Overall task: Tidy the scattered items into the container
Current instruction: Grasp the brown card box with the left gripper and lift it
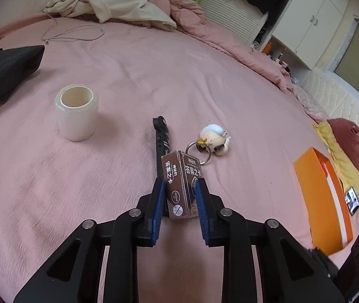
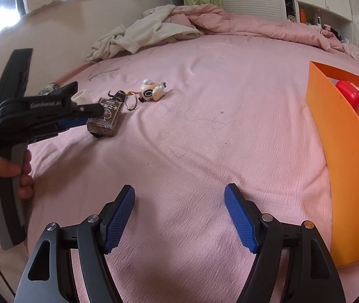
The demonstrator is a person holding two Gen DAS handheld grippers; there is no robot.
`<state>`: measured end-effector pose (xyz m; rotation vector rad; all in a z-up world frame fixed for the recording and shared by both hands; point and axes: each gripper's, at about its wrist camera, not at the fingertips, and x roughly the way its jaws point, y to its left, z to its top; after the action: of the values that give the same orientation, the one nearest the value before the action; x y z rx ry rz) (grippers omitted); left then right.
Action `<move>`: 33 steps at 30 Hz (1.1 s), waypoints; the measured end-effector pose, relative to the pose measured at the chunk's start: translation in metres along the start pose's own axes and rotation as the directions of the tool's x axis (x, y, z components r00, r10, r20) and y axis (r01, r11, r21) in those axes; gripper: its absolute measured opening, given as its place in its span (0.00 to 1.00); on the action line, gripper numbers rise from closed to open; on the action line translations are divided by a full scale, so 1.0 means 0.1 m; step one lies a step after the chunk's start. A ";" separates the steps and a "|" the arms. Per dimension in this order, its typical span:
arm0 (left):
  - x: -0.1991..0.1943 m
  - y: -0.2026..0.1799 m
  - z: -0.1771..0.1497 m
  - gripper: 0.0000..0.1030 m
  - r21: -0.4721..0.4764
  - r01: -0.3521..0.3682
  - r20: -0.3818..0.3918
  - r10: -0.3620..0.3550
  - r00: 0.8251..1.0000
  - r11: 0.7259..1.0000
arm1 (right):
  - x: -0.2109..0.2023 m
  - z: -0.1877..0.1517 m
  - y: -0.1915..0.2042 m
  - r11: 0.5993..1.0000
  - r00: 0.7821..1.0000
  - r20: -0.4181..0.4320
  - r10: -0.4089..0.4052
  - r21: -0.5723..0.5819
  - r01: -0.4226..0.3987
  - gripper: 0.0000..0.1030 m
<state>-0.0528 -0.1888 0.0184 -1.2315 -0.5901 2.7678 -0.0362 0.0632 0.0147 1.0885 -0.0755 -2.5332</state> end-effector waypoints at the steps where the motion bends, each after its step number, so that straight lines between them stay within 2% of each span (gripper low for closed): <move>1: -0.01 0.01 0.00 0.25 -0.004 0.002 -0.002 -0.002 1.000 1.000 | 0.00 0.00 0.00 1.000 1.000 0.000 0.001 0.001 -0.001 0.71; 5: 0.02 0.03 0.04 0.25 -0.022 0.004 -0.015 -0.004 1.000 1.000 | 0.00 0.00 0.00 1.000 1.000 0.001 0.000 0.000 0.000 0.71; 8: 0.15 -0.03 0.09 0.25 -0.031 0.065 -0.065 -0.067 0.996 0.997 | 0.00 0.00 0.00 1.000 1.000 -0.001 -0.006 -0.002 0.006 0.71; 10: 0.18 -0.10 0.11 0.25 -0.024 0.083 -0.072 -0.084 0.994 0.996 | 0.01 0.00 0.00 1.000 1.000 -0.002 -0.005 -0.002 0.005 0.71; 11: 0.21 -0.16 0.12 0.27 0.002 0.091 -0.082 -0.091 0.993 0.996 | 0.01 0.00 0.00 1.000 1.000 -0.002 -0.004 0.000 0.004 0.71; 12: 0.26 -0.21 0.12 0.33 0.027 0.074 -0.102 -0.071 0.992 0.997 | 0.01 0.00 0.00 1.000 1.000 -0.001 -0.003 0.001 0.003 0.71; 13: 0.32 -0.26 0.10 0.44 0.050 0.042 -0.129 -0.035 0.991 0.998 | 0.00 0.00 0.00 1.000 1.000 -0.001 -0.002 0.002 0.002 0.71; 15: 0.45 -0.33 0.06 0.53 0.060 0.047 -0.165 -0.037 0.986 0.997 | 0.00 -0.01 0.00 1.000 1.000 -0.002 -0.004 0.001 0.004 0.71; 19: 0.55 -0.37 0.08 0.53 0.057 0.040 -0.152 -0.031 0.988 0.998 | 0.00 0.00 0.00 1.000 1.000 -0.002 -0.003 0.004 0.003 0.71; 21: 0.57 -0.33 0.11 0.43 0.028 0.036 -0.149 -0.032 0.988 0.999 | 0.00 0.00 0.00 1.000 1.000 -0.002 -0.003 0.004 0.003 0.71; 22: 0.56 -0.30 0.11 0.43 0.011 0.047 -0.147 -0.045 0.988 0.999 | 0.00 0.00 0.00 1.000 1.000 -0.001 -0.002 0.005 0.002 0.71; 29: 0.27 -0.26 -0.06 0.43 0.014 0.095 -0.123 -0.093 0.988 0.995 | 0.00 0.01 0.02 1.000 1.000 0.003 0.006 0.014 -0.006 0.71; 33: 0.01 -0.13 -0.21 0.43 -0.005 0.064 -0.114 -0.064 0.991 0.998 | 0.01 0.06 0.01 0.999 1.000 -0.004 0.012 0.036 -0.012 0.71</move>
<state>-0.0394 -0.1697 0.0097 -1.3358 -0.6101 2.6243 -0.0408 0.0613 0.0181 1.1032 -0.1264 -2.5278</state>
